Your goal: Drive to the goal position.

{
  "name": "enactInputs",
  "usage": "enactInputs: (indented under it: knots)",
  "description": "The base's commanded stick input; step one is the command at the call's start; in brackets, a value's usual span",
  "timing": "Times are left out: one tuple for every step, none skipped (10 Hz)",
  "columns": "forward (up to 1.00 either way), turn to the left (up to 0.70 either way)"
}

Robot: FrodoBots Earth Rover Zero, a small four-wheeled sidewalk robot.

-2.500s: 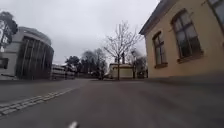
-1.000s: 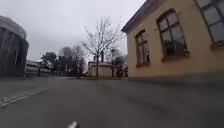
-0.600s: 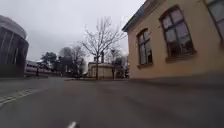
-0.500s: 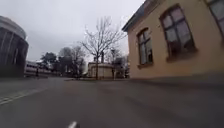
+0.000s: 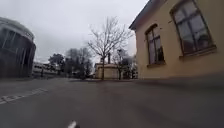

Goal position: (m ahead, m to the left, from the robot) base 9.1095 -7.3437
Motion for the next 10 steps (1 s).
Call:
enactInputs:
  knots:
    - [1.00,0.00]
    - [1.00,0.00]
    - [1.00,0.00]
    - [1.00,0.00]
    - [1.00,0.00]
    - [1.00,0.00]
    - [1.00,0.00]
    - [1.00,0.00]
    - [1.00,0.00]
    - [1.00,0.00]
